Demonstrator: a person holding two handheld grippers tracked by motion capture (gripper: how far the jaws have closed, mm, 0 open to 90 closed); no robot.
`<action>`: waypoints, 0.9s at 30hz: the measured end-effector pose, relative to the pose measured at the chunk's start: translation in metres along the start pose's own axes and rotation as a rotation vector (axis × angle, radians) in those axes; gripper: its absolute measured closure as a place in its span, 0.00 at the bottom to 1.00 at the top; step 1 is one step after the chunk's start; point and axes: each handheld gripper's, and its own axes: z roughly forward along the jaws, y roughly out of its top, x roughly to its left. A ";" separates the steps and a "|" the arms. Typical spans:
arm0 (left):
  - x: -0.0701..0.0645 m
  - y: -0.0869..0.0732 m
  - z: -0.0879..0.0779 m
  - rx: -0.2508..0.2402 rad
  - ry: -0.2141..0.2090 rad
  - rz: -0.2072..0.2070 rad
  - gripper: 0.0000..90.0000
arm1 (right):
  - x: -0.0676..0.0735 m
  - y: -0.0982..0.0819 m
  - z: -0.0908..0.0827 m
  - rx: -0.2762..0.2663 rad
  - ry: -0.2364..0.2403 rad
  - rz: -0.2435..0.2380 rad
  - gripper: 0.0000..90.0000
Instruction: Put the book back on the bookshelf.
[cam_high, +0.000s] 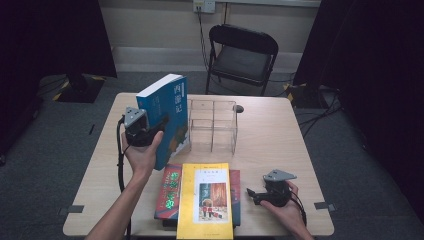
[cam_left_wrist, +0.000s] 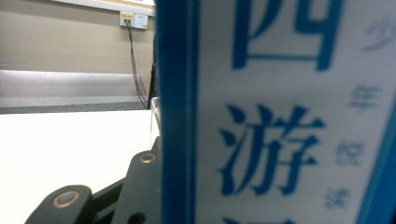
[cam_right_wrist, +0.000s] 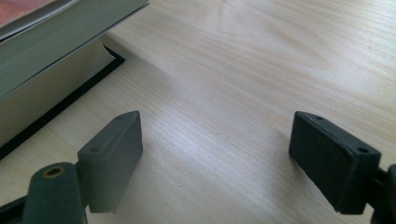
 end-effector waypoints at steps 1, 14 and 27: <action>0.000 0.000 0.002 -0.003 0.005 0.008 0.69 | 0.000 0.000 0.000 0.000 0.000 0.000 0.19; 0.000 -0.015 0.026 -0.023 0.018 0.039 0.69 | 0.000 0.000 0.000 0.000 0.000 0.000 0.19; 0.006 -0.037 0.034 -0.016 0.000 0.073 0.69 | 0.000 0.000 0.000 0.000 0.000 0.000 0.19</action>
